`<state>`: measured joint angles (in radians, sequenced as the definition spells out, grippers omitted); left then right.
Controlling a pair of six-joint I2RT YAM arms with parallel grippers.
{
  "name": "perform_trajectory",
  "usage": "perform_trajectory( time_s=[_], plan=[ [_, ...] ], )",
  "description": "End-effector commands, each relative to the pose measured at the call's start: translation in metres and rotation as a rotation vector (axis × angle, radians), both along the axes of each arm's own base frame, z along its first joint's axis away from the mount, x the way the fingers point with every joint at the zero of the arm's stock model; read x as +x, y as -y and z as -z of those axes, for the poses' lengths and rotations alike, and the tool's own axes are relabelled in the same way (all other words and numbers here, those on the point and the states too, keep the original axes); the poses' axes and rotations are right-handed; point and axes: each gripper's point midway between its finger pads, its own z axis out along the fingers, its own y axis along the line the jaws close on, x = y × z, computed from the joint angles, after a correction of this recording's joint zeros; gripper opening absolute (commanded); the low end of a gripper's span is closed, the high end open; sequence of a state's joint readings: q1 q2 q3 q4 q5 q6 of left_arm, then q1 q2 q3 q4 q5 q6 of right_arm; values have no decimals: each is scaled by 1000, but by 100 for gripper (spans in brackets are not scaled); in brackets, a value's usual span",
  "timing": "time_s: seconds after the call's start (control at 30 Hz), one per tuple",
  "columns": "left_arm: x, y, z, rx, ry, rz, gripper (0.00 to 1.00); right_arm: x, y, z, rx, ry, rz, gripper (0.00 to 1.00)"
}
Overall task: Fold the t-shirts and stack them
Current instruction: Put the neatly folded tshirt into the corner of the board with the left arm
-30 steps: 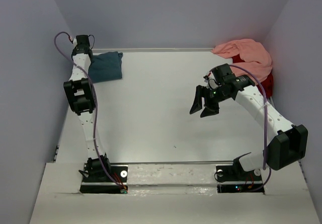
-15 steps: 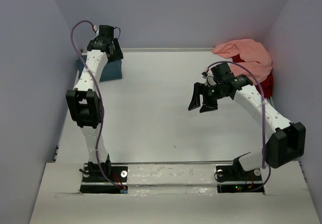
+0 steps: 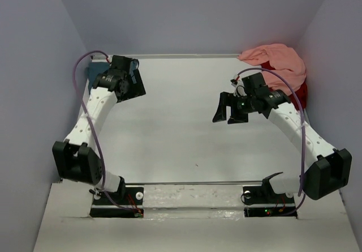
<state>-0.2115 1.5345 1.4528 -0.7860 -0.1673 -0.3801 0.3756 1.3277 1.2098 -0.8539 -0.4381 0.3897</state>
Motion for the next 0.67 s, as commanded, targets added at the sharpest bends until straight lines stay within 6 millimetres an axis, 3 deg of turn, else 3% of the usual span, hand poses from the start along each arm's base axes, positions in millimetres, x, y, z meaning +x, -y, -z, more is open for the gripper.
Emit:
perform_trajectory(
  time_s=[0.0,0.07,0.27,0.63],
  plan=[
    [-29,11,-33,-105,100,-5,99,6,-1,-20,18,126,-12,88],
    [-40,22,-47,-148,155,29,99,5,0,-22,23,151,-23,88],
    [-58,25,-35,-150,143,45,99,6,6,-21,-9,194,-21,88],
    [-53,31,-26,-136,115,93,99,-1,7,-23,10,190,-8,88]
  ],
)
